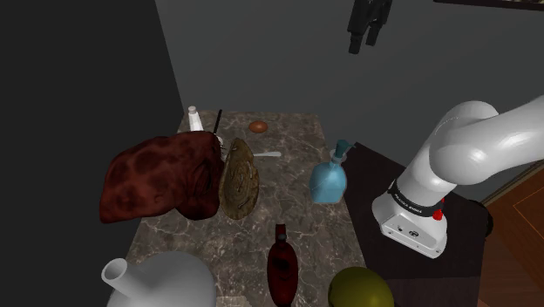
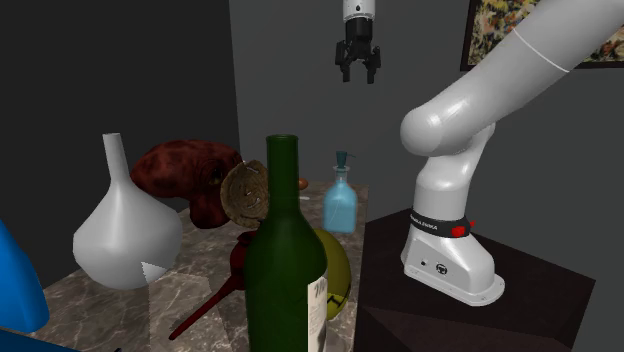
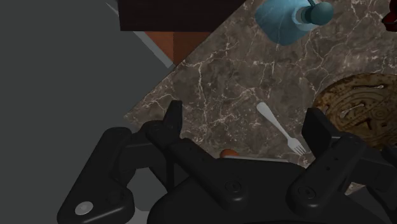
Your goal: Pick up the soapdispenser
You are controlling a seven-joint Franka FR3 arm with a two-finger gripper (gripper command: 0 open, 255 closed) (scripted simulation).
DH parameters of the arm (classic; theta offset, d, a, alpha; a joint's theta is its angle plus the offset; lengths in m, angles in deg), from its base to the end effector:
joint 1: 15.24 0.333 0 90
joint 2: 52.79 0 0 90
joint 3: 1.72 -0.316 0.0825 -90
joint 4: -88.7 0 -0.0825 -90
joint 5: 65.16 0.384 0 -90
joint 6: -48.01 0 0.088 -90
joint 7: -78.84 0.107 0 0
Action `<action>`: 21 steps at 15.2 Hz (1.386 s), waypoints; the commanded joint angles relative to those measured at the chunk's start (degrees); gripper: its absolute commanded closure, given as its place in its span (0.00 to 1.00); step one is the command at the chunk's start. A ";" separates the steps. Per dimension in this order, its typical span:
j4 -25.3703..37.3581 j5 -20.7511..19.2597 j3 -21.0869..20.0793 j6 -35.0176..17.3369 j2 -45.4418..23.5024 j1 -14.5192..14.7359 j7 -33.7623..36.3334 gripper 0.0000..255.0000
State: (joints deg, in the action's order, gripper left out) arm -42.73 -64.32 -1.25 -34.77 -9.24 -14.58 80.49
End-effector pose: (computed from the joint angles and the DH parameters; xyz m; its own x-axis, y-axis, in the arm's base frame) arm 0.3009 0.0019 0.6011 0.9958 -0.0209 -0.0894 -0.0226 -0.9996 -0.0177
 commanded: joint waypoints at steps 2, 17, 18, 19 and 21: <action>-2.19 0.76 -0.47 -1.01 1.09 0.21 0.70 0.00; -29.80 16.79 -11.04 -17.37 12.40 7.46 11.39 0.00; -29.82 16.81 -11.05 -17.39 12.40 7.48 11.41 0.00; -30.53 16.99 -11.20 -18.20 12.30 7.55 11.29 0.00; -31.93 17.37 -11.51 -19.85 12.02 7.70 11.05 0.00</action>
State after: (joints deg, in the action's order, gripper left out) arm -74.28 -47.23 -12.51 -53.73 3.26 -6.97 91.55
